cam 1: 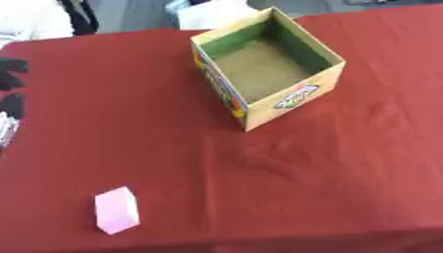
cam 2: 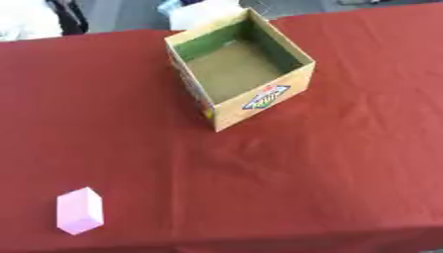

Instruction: Pick up objects on the table and place them in the box.

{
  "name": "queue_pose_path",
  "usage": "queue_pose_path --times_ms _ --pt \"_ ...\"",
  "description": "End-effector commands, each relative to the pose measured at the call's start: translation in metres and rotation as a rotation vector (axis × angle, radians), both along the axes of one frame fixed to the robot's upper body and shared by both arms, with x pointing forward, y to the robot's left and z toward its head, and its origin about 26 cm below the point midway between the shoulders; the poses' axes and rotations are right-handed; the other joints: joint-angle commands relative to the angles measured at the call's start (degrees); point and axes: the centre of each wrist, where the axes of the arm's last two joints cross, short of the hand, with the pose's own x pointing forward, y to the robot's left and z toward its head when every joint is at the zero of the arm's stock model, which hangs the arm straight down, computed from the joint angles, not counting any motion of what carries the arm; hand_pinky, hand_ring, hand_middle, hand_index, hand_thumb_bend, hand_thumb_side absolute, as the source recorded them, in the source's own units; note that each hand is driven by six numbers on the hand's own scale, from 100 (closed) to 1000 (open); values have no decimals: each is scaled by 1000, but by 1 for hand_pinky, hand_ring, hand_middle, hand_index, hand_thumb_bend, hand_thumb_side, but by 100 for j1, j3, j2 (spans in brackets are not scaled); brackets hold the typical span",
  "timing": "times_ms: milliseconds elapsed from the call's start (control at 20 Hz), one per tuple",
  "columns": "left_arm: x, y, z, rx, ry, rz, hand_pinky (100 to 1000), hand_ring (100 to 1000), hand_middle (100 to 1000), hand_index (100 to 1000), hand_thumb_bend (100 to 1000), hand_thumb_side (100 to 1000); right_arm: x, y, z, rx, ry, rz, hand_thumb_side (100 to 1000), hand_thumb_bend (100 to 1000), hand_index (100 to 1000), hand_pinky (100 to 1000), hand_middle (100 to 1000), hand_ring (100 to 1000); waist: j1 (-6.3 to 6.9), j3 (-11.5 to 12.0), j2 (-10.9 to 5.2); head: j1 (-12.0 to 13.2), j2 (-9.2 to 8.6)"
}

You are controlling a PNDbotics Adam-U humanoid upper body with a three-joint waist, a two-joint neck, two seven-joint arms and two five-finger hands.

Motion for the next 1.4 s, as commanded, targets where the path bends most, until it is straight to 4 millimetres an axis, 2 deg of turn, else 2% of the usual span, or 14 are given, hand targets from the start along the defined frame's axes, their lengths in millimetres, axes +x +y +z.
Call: queue_pose_path --times_ms 50,500,900,1100,1400 --pt "-1 0 7 90 35 -24 668 693 749 885 103 890 -3 -4 9 -31 -30 -15 1000 221 857 875 805 837 -25 5 -59 -108 -43" --pt "-7 -3 -7 236 212 -53 717 739 774 880 322 944 -4 -4 9 -37 -25 -19 1000 220 857 875 805 837 -34 38 -67 -112 -14" --pt "-8 -8 -12 278 348 -61 733 750 796 897 410 978 -4 -4 9 -37 -24 -18 1000 219 858 876 805 837 -11 5 -88 -131 32" --pt "-4 -15 -11 311 393 -77 759 770 810 902 508 961 -4 -4 8 -41 -19 -14 1000 218 857 876 804 837 42 22 -142 -156 40" --pt "3 -27 -5 343 439 -90 768 776 810 897 528 943 -4 -4 6 -40 -9 -14 1000 216 857 876 804 836 92 40 -224 -158 40"
